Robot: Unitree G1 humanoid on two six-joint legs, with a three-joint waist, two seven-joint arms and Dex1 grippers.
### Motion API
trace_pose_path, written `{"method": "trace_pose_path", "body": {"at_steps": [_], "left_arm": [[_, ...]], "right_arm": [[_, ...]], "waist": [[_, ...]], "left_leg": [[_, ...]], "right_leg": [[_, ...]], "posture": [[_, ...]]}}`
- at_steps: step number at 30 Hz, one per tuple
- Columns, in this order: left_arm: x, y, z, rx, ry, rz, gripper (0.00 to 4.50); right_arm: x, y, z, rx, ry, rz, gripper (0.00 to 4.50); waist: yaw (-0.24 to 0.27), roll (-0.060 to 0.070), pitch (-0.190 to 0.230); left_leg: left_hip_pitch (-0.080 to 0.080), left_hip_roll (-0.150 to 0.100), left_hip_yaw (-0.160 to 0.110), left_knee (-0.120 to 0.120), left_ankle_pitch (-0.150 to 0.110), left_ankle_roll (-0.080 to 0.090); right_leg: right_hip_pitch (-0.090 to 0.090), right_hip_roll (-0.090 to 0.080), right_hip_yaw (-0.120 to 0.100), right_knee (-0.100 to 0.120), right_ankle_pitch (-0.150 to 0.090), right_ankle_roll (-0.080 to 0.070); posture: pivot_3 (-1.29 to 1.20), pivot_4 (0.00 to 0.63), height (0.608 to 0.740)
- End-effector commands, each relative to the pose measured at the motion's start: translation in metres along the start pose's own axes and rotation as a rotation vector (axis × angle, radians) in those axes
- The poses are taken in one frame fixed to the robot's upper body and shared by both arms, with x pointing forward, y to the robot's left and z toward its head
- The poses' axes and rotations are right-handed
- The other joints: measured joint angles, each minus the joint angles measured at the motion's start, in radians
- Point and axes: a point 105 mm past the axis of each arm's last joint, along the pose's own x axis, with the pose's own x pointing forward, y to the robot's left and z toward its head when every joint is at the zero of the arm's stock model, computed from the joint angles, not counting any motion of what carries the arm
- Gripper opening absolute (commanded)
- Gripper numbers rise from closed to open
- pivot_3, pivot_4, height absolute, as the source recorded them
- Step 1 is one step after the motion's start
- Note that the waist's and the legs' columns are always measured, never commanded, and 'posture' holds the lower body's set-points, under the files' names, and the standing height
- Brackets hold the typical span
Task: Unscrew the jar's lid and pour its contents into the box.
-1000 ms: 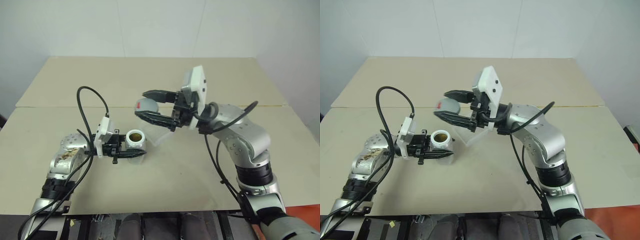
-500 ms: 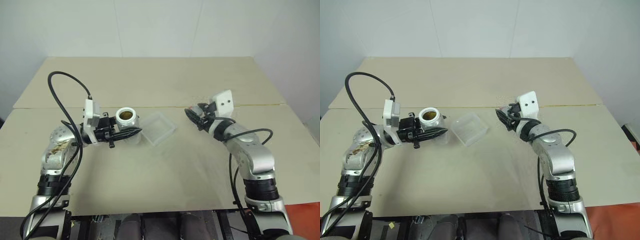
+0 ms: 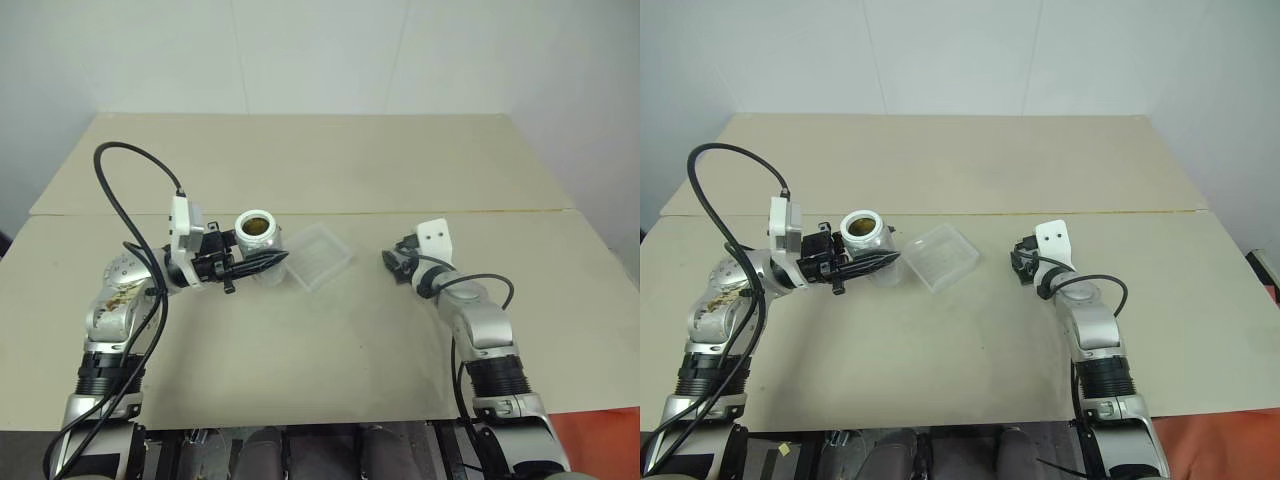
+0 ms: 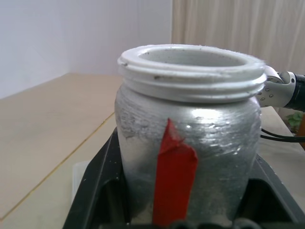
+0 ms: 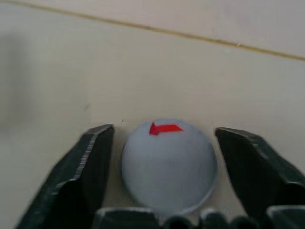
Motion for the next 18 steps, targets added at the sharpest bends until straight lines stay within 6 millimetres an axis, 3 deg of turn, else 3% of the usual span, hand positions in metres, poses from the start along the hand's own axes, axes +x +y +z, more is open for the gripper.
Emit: {"method": "trace_pose_path", "body": {"at_steps": [1, 6, 11, 17, 18], "left_arm": [[0.001, 0.005, 0.017, 0.085, -0.026, 0.015, 1.94], [0.009, 0.024, 0.028, 0.206, -0.012, 0.045, 1.94], [0.035, 0.059, 0.03, 0.566, 0.114, 0.127, 1.94], [0.069, 0.089, 0.027, 1.254, 0.353, 0.137, 1.94], [0.079, 0.092, 0.029, 1.447, 0.398, 0.109, 1.94]], "right_arm": [[-0.022, 0.002, 0.032, -0.08, -0.063, 0.101, 4.46], [-0.059, 0.01, 0.06, -0.143, -0.078, 0.326, 4.46], [-0.087, 0.016, 0.085, -0.145, -0.084, 0.565, 4.46], [-0.1, 0.026, 0.102, -0.184, -0.058, 0.736, 4.46], [-0.102, 0.028, 0.105, -0.188, -0.055, 0.757, 4.46]], "waist": [[0.001, 0.0, 0.0], [0.005, 0.0, 0.0], [0.018, 0.0, 0.0], [0.026, -0.001, 0.0], [0.026, -0.001, 0.0]], "left_leg": [[-0.001, 0.0, 0.0, 0.0, 0.0, 0.0], [-0.001, 0.0, -0.002, 0.001, -0.003, 0.005], [0.0, -0.001, -0.001, 0.002, -0.005, 0.008], [-0.002, -0.002, 0.005, 0.001, -0.005, 0.008], [-0.003, -0.002, 0.005, 0.002, -0.005, 0.008]], "right_leg": [[0.0, 0.0, 0.0, 0.0, 0.0, 0.0], [0.0, 0.0, -0.001, -0.001, 0.0, 0.0], [0.002, 0.0, -0.001, -0.004, 0.001, 0.001], [0.0, 0.0, -0.002, -0.003, 0.001, 0.001], [0.0, 0.0, -0.003, -0.003, 0.001, 0.001]], "posture": [[0.0, 0.15, 0.74], [0.0, 0.15, 0.74], [0.0, 0.15, 0.74], [0.0, 0.15, 0.74], [0.0, 0.15, 0.74]]}}
